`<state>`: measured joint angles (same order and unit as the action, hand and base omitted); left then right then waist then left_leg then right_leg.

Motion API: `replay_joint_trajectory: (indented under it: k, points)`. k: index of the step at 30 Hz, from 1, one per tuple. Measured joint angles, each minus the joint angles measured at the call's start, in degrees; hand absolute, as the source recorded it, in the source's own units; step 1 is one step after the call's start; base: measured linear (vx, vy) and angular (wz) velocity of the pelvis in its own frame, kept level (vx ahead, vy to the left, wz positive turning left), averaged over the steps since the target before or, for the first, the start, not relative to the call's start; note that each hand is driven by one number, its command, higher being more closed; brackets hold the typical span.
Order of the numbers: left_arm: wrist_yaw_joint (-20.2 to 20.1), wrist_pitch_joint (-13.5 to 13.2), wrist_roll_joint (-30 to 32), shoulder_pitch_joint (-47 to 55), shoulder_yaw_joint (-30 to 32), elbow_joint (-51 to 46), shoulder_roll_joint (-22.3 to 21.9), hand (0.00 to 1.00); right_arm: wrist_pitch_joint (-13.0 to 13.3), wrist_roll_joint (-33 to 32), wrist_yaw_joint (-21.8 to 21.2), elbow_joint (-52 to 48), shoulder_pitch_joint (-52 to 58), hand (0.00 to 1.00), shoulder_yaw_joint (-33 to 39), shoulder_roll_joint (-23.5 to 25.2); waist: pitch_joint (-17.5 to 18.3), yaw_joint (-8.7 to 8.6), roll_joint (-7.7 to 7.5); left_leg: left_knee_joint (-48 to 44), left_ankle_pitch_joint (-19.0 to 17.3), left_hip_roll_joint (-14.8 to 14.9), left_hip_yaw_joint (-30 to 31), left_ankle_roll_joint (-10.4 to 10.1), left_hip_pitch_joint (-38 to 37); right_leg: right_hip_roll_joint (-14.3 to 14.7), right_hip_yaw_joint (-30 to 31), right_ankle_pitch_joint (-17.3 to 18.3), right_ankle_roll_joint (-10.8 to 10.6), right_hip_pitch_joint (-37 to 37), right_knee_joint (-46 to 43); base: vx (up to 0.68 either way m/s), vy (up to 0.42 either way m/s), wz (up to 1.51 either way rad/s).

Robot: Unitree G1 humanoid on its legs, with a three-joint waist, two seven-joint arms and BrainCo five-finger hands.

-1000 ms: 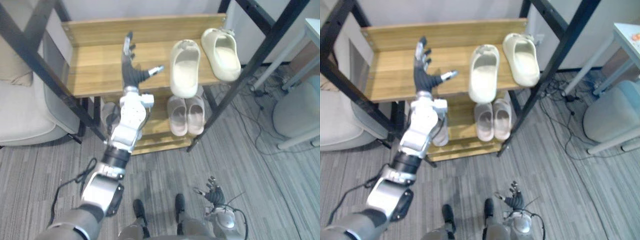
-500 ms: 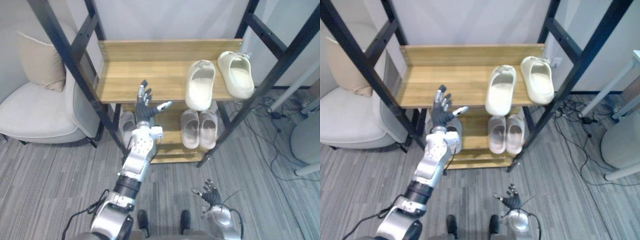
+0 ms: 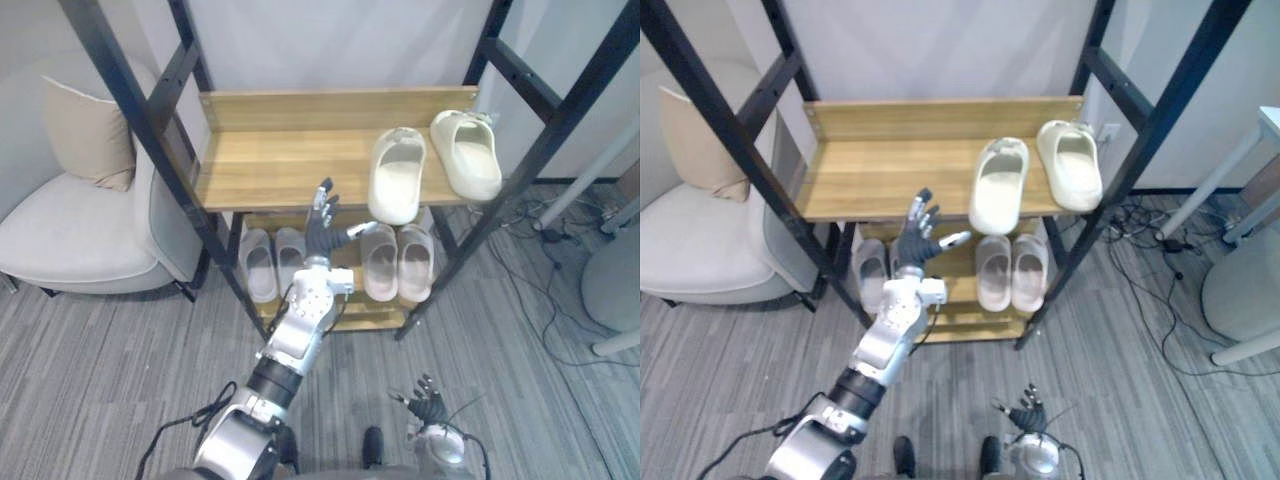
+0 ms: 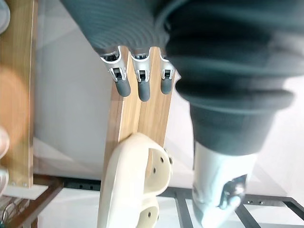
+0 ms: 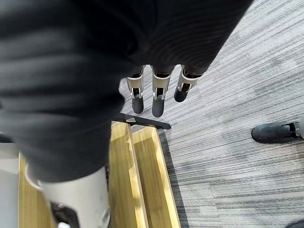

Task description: Organize the slippers on the shoe rack

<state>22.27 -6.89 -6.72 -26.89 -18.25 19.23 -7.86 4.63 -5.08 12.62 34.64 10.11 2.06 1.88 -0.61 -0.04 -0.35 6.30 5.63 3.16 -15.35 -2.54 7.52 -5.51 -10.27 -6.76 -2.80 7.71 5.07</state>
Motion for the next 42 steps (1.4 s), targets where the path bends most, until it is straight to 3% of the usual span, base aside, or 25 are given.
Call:
replay_joint_trajectory:
  k: [16, 25, 32, 42]
  points:
    - [0.22, -0.02, -0.03, -6.35, -3.13, 2.93, 0.15, 0.00, 0.04, -0.05, 1.12, -0.09, -0.63, 0.00, -0.04, -0.14, -0.13, -0.78, -0.25, 0.01, -0.53, 0.31, -2.16, 0.05, 0.52, 0.04, 0.60, 0.23, -0.33, 1.72, -0.02, 0.05, 0.006, -0.07]
    - [1.44, 0.13, -0.08, -9.72, -1.23, 5.28, 0.85, 0.00, 0.07, -0.05, 1.48, -0.27, -1.94, 0.00, -0.13, -0.01, -0.37, -1.48, -0.77, -0.18, -0.72, 0.23, -3.00, 0.10, 1.56, 0.00, 1.50, -0.15, -0.11, 3.19, -0.04, 0.07, 0.008, -0.06]
    - [2.53, 0.39, -0.16, -12.31, 0.42, 6.59, 1.16, 0.00, 0.29, 0.03, 1.66, -2.72, -2.70, 0.00, -0.46, 0.00, -1.15, -2.50, -2.06, -0.06, -0.98, 0.22, -4.32, 0.18, 2.08, 0.00, 2.65, -0.17, -0.11, 4.45, -0.30, 0.02, 0.007, -0.07]
    - [2.78, 1.06, -2.41, -15.09, 1.54, 8.71, 1.25, 0.00, 0.34, 0.08, 2.04, -2.68, -2.93, 0.00, -0.50, -0.05, -1.79, -3.32, -2.36, -0.25, -1.00, 0.19, -4.53, 0.18, 2.45, -0.01, 3.15, -0.16, -0.11, 5.28, -0.86, 0.03, 0.007, -0.03]
